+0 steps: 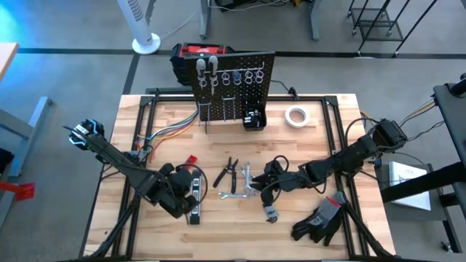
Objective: Hang tools onto peg board
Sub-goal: Hang the spirit level on the peg board
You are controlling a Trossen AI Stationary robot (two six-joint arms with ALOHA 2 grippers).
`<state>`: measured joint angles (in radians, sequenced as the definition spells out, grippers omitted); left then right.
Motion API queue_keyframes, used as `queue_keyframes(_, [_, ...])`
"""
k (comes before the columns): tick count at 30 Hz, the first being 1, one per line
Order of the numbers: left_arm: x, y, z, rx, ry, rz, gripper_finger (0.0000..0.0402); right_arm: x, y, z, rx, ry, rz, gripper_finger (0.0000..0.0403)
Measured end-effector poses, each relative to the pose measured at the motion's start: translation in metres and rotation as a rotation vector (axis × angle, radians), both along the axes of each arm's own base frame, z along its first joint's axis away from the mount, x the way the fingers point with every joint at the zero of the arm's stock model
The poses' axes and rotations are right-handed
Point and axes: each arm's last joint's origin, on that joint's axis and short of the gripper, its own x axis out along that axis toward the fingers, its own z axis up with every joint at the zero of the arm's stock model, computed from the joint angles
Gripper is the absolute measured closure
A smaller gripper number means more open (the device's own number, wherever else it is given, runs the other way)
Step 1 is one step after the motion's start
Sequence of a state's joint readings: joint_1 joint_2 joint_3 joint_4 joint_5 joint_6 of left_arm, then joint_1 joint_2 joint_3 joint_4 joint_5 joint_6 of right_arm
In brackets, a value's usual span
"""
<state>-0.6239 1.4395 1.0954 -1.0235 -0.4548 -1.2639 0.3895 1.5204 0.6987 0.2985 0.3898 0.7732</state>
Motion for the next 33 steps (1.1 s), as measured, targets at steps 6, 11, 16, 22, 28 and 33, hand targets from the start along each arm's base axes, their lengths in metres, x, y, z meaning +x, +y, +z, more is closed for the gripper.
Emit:
queue_keyframes(6, [-0.008, 0.002, -0.03, -0.098, 0.06, 0.078, 0.0401, 0.013, -0.005, 0.017, 0.027, -0.186, 0.04, 0.0273])
queue_keyframes(11, [-0.018, 0.007, -0.06, -0.175, 0.099, 0.173, 0.0401, 0.051, -0.017, 0.016, 0.042, -0.166, 0.128, 0.0278])
queue_keyframes(16, [-0.031, 0.012, -0.078, -0.22, 0.211, 0.23, 0.0401, 0.103, -0.021, -0.002, 0.016, -0.132, 0.233, 0.0296])
queue_keyframes(22, [-0.041, 0.017, -0.09, -0.219, 0.3, 0.209, 0.0401, 0.161, -0.021, -0.031, -0.066, -0.091, 0.327, 0.0324])
queue_keyframes(28, [-0.05, 0.024, -0.101, -0.19, 0.351, 0.207, 0.0401, 0.206, -0.017, -0.065, -0.176, -0.073, 0.371, 0.0352])
queue_keyframes(33, [-0.056, 0.027, -0.111, -0.197, 0.341, 0.197, 0.0401, 0.231, -0.018, -0.09, -0.225, 0.031, 0.4, 0.0366])
